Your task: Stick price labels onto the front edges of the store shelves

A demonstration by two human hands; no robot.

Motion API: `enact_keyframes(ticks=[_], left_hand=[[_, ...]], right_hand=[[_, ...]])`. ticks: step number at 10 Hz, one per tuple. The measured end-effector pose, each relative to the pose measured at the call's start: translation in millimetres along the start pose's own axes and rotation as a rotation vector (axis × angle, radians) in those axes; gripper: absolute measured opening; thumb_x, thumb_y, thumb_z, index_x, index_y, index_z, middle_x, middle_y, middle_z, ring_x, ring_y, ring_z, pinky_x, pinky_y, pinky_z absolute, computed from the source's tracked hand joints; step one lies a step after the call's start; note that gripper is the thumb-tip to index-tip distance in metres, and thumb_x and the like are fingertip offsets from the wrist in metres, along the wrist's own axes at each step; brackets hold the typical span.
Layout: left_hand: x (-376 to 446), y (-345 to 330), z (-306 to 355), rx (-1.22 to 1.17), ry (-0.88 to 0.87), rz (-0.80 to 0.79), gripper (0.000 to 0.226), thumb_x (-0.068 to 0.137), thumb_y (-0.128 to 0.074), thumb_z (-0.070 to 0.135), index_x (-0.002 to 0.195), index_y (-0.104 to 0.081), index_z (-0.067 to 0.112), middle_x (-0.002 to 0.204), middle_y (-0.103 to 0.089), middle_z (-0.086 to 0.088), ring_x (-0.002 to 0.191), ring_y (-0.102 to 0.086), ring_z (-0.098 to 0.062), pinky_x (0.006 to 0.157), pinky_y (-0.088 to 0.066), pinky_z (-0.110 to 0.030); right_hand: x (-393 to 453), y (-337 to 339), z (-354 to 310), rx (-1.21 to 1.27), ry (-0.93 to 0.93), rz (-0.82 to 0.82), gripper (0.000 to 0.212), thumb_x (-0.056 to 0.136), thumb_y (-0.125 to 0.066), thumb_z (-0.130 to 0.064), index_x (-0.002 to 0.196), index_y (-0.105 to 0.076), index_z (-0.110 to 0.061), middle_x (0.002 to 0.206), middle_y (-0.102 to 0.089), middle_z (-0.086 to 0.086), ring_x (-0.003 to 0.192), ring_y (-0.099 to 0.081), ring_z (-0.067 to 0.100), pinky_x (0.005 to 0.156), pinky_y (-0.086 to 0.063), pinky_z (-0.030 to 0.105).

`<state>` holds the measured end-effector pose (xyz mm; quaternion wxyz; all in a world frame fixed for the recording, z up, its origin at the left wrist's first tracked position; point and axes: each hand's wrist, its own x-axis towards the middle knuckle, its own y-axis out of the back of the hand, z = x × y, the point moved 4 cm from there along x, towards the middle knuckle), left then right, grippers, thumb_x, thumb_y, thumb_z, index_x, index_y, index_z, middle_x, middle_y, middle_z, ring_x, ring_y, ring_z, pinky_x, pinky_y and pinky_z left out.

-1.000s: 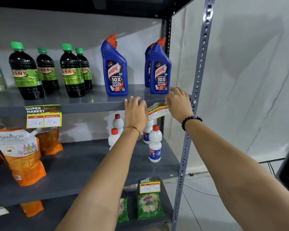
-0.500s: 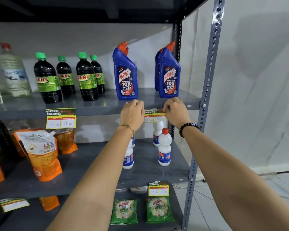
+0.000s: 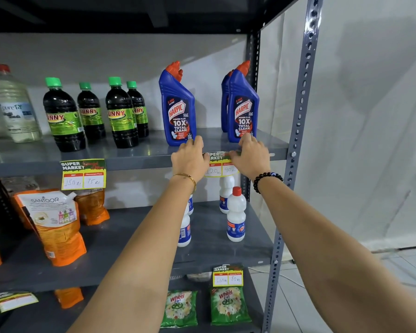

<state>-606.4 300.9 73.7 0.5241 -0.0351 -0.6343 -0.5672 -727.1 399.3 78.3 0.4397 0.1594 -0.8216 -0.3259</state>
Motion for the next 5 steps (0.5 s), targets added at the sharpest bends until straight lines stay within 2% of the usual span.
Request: enact_keyframes(ticks=[1,2,4,5], left_hand=[[1.6,-2.0,3.0,0.025,0.033,-0.017,0.043,0.087,-0.059,0.042,0.113,-0.047,0.011,0.113,-0.061,-0.011,0.102,-0.057,-0.029,0.073,-0.051,-0.040],[4.0,-4.0,6.2,0.066,0.056,-0.011,0.050,0.085,-0.060,0.047,0.115,-0.046,0.010,0.115,-0.061,-0.013,0.104,-0.058,-0.028,0.074,-0.052,-0.040],[5.8,-2.3,10.4,0.092,0.052,-0.018,0.047,0.088,-0.058,0.041,0.118,-0.044,0.009,0.119,-0.059,-0.016,0.109,-0.056,-0.030,0.076,-0.053,-0.041],[6.7,-0.5,10.4,0.046,0.070,-0.053,0.051,0.087,-0.059,0.045,0.118,-0.043,0.007,0.119,-0.060,-0.016,0.108,-0.058,-0.030,0.075,-0.052,-0.040]], right_hand=[[-1.4,-4.0,-1.3,-0.019,-0.017,0.010,0.057,0.081,-0.064,-0.045,0.117,-0.044,-0.006,0.121,-0.058,0.014,0.111,-0.053,0.033,0.094,-0.048,0.045],[-0.4,-7.9,-0.9,-0.048,-0.027,0.051,0.062,0.080,-0.063,-0.050,0.119,-0.042,-0.006,0.123,-0.057,0.014,0.112,-0.053,0.033,0.094,-0.047,0.044],[-1.9,-11.5,-3.4,-0.074,0.001,0.085,0.059,0.082,-0.061,-0.048,0.120,-0.042,-0.007,0.123,-0.056,0.014,0.113,-0.052,0.032,0.093,-0.048,0.044],[-1.6,-10.9,-3.4,-0.084,0.003,0.034,0.060,0.085,-0.058,-0.048,0.124,-0.040,-0.007,0.126,-0.055,0.014,0.117,-0.050,0.032,0.097,-0.046,0.046]])
